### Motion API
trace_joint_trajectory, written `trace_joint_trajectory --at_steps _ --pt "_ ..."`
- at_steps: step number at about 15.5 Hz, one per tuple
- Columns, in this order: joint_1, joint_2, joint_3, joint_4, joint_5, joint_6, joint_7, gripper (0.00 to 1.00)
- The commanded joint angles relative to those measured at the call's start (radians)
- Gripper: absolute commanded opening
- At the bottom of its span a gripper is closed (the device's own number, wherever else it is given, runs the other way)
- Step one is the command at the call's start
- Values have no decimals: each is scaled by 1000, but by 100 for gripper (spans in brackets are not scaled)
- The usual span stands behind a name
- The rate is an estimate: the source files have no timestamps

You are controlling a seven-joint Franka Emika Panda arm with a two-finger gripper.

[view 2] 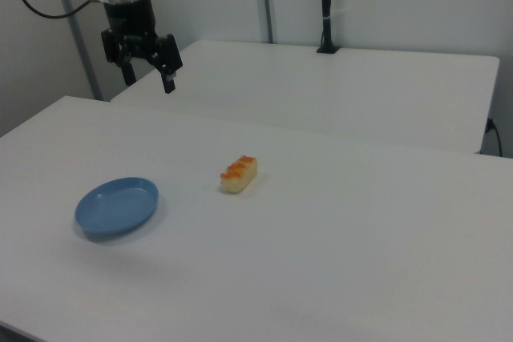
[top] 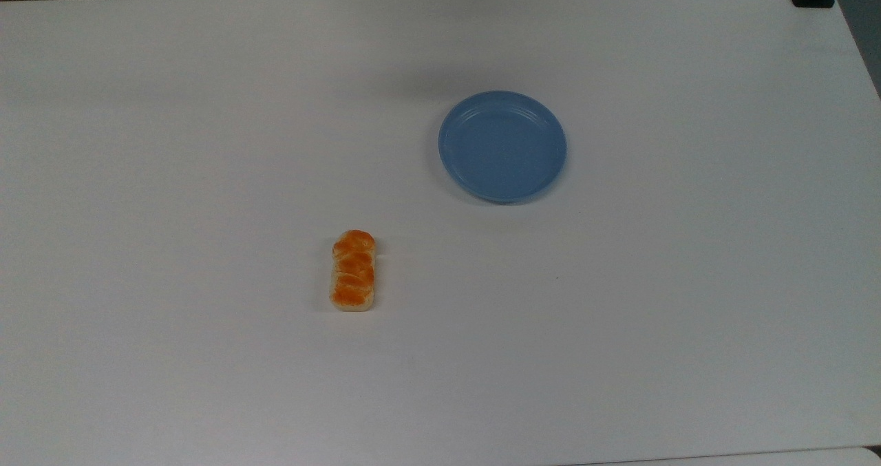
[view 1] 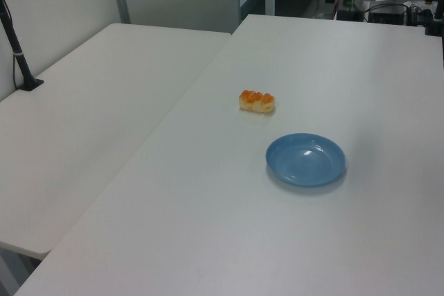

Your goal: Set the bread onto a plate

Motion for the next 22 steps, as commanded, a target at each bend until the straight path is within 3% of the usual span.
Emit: trace_joint_trajectory --at_steps 1,22 --pt "11 -15 -5 -26 -18 11 -2 100" --pt "26 -20 -4 -40 -9 12 12 100"
